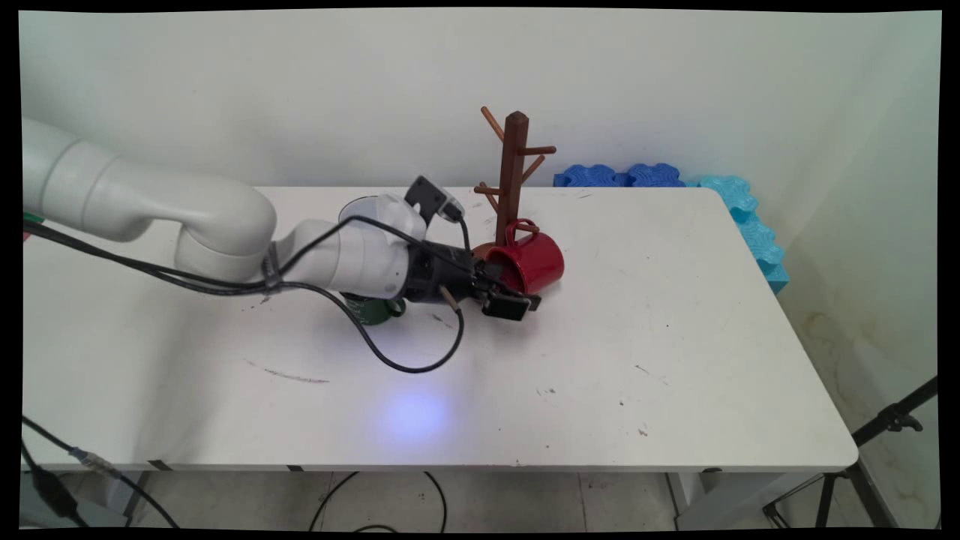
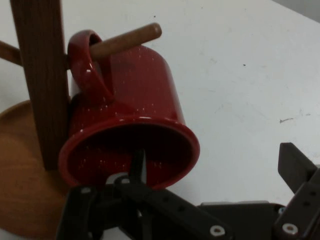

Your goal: Pick up the red mug from the rack

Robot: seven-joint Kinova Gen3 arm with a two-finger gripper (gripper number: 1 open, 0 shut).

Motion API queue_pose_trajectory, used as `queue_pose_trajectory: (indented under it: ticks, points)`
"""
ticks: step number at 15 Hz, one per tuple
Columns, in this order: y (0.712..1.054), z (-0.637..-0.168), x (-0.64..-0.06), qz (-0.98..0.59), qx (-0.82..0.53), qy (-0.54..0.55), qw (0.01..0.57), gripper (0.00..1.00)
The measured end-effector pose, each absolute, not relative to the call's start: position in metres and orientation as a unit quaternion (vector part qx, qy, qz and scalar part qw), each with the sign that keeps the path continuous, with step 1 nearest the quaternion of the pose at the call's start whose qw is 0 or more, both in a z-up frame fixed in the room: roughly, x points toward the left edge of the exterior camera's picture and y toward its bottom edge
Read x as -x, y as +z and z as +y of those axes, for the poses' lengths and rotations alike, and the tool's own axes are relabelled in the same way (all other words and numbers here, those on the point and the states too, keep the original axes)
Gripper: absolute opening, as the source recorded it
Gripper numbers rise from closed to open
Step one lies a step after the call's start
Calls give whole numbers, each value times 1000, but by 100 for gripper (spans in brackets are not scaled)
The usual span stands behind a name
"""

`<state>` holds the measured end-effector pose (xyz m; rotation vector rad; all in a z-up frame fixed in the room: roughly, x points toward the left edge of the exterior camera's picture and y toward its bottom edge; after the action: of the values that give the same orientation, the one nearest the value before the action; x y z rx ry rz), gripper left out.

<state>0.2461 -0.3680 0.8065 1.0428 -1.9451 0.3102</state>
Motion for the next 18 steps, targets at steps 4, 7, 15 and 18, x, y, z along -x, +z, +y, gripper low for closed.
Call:
queue_pose_trajectory:
  ticks: [4,7,15,18]
  points:
    - [793,-370,-237,-780,-425,127,441,100]
    - [786,-374,-231,-777,-426,127,446,100]
    - [771,-386,-215,-767,-430,133,457,100]
    - [765,-391,-212,-763,-434,137,458,100]
